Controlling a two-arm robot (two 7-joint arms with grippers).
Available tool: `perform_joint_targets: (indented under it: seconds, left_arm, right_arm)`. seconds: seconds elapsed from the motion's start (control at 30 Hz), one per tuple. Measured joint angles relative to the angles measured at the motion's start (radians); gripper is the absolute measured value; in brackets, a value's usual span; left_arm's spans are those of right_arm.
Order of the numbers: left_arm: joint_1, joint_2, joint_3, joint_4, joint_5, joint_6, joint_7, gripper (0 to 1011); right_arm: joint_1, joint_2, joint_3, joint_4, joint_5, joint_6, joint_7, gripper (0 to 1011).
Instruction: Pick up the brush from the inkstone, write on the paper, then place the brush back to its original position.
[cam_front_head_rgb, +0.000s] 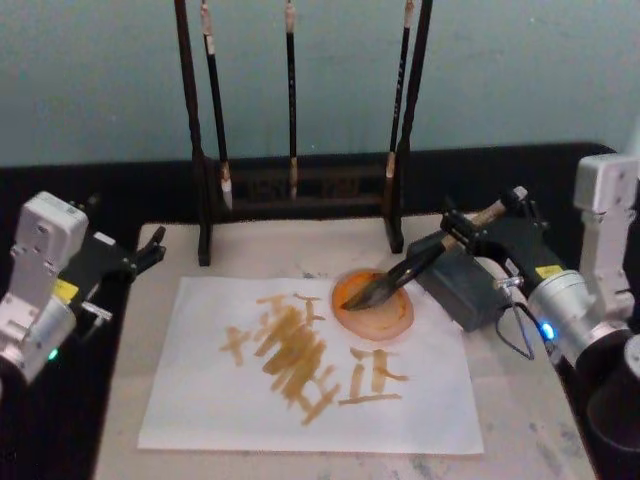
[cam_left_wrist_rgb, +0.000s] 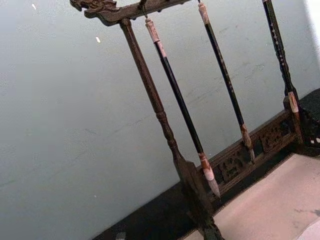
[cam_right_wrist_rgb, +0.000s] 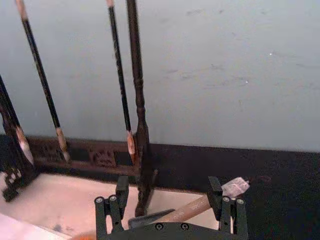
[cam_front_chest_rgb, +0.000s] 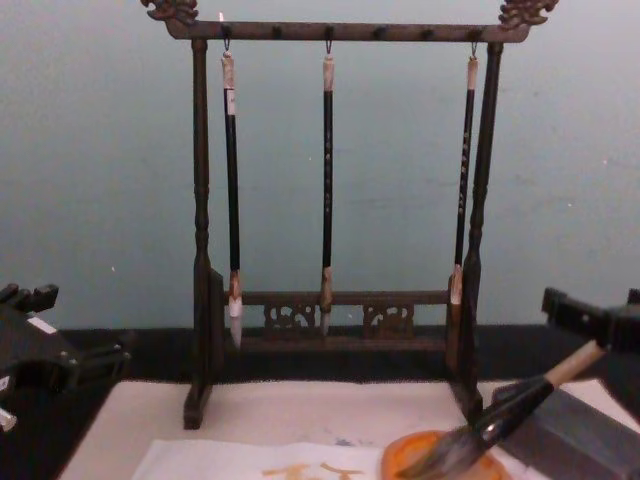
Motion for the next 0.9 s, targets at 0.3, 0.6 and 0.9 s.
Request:
perform_joint_targets:
  seconds: [0.3,0.6,0.9]
  left_arm:
    - [0.000,0.000,0.000,0.000,0.000,0.000,0.000,1010]
    - [0.000,0.000,0.000,0.000,0.000,0.000,0.000,1010]
    - [0.000,0.000,0.000,0.000,0.000,0.000,0.000,1010]
  right_arm:
    - [0.018,-0.012,-0.042,0.041,-0.145,-0.012,-0.034,1000]
    - [0.022,-0.022,-0.060,0.066,-0.221,-0.013,-0.041,1000]
    - [0.020,-0.029,-0.059,0.073,-0.240,-0.007,-0.036,1000]
